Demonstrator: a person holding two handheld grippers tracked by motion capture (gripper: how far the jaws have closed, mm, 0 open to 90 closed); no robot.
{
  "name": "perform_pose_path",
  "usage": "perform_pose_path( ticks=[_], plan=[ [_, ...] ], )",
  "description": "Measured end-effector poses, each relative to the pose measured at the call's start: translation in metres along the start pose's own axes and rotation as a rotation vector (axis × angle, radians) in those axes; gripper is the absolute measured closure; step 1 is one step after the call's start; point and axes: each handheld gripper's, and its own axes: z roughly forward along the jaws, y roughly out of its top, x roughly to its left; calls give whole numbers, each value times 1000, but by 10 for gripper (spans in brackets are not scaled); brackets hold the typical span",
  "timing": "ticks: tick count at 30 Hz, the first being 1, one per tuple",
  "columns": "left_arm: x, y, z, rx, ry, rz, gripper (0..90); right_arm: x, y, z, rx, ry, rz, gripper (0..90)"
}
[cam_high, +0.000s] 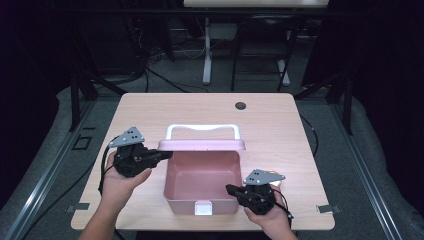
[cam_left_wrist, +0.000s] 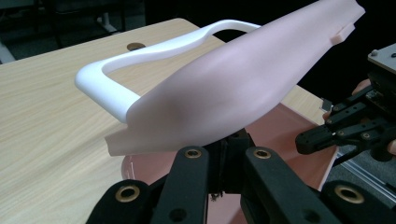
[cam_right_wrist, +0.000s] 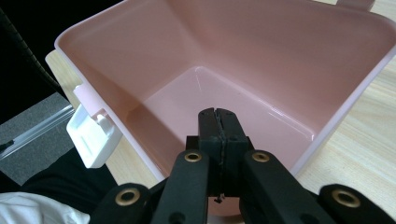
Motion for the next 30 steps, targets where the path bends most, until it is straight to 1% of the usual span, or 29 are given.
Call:
perform_pose_path(
  ticks=[4,11,15,18,25,26,30],
  plan=[
    [1,1,0,0,1,-1,900,5,-1,3,10,2,-17,900],
    [5,5,1,0,-3,-5,900,7,-2,3,5,4,10,900],
    [7,8,2,-3,1,1,900,8,-3,4,4,5,23,900],
    [8,9,2,-1,-2,-4,900,9,-2,5,6,16,40,900],
    [10,10,4,-6,0,-11,900,13,-3,6,7,15,32,900],
    [11,11,4,-5,-1,-6,900,14,-3,6,7,16,32,900],
    [12,12,5,-2,-3,-12,900,14,-3,6,1,11,29,900]
  ],
)
